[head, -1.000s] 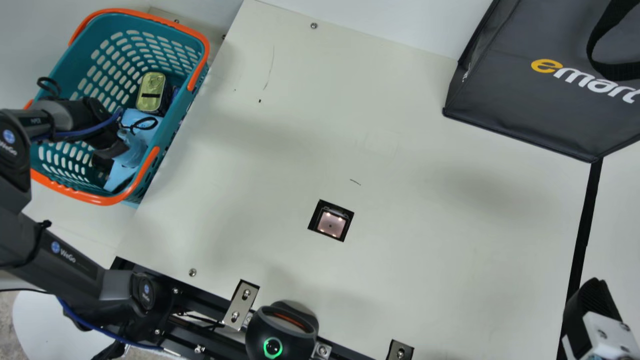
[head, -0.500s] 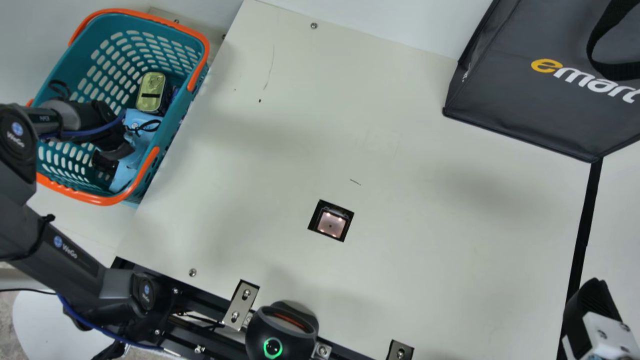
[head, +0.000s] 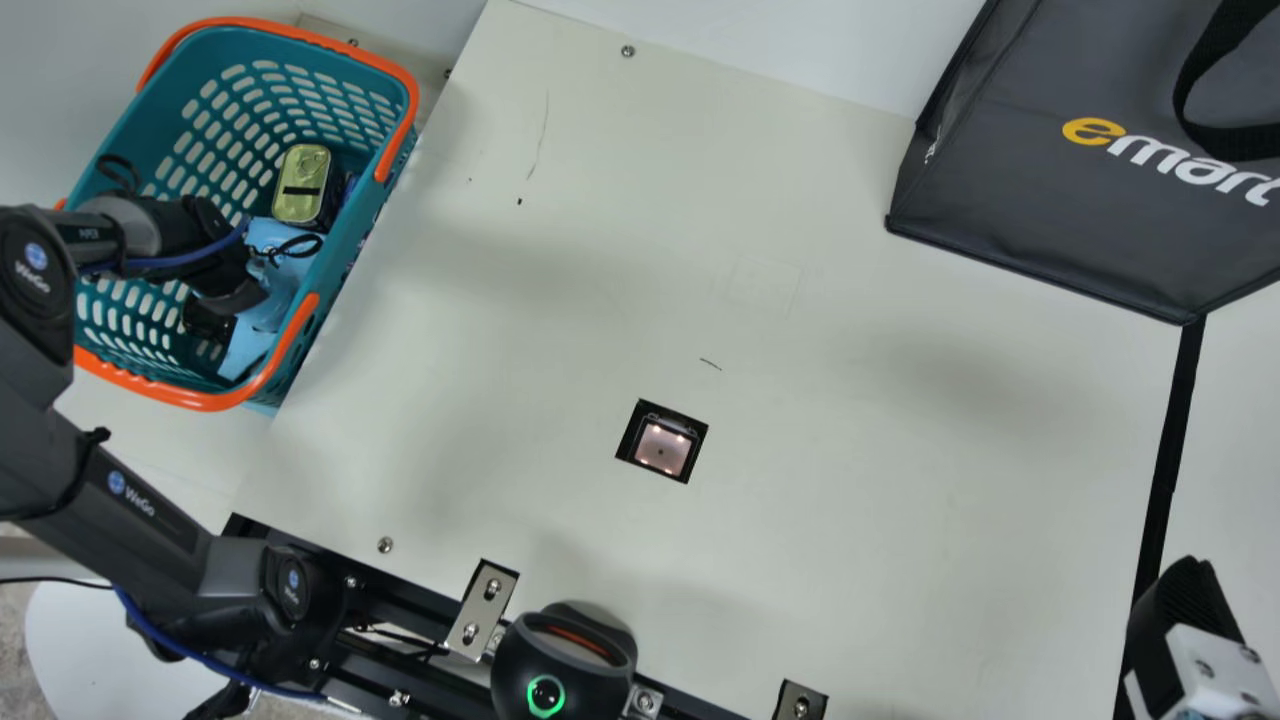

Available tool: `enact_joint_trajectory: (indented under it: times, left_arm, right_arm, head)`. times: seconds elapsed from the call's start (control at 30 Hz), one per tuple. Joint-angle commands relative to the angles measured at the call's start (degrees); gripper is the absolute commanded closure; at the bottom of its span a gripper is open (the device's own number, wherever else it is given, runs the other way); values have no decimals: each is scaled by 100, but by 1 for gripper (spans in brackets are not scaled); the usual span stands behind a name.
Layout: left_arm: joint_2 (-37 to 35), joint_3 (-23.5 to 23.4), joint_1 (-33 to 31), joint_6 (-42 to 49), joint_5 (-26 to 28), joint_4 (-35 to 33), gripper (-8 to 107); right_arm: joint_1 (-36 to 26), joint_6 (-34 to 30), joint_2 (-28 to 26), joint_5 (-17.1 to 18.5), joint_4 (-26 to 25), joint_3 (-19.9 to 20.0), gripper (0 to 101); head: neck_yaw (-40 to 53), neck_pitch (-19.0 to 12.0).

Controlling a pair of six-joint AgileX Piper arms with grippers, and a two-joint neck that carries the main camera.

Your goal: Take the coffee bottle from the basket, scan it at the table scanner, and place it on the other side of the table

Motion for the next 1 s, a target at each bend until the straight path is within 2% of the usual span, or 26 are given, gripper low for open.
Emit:
enact_joint_trajectory:
  times: [0.0, 0.47, 0.97]
  left_arm:
    - [-33, -16, 4, -4, 36, 47, 107]
    - [-717, -99, 82, 231, 743, 558, 107]
    - [-1467, -325, 209, 785, 1480, 604, 107]
  right_arm:
    - [0, 0, 0, 0, 0, 0, 6]
    - [0, 0, 0, 0, 0, 0, 6]
    - [0, 0, 0, 6, 0, 0, 6]
  head:
    - [14, -157]
    - [14, -157]
    - [14, -157]
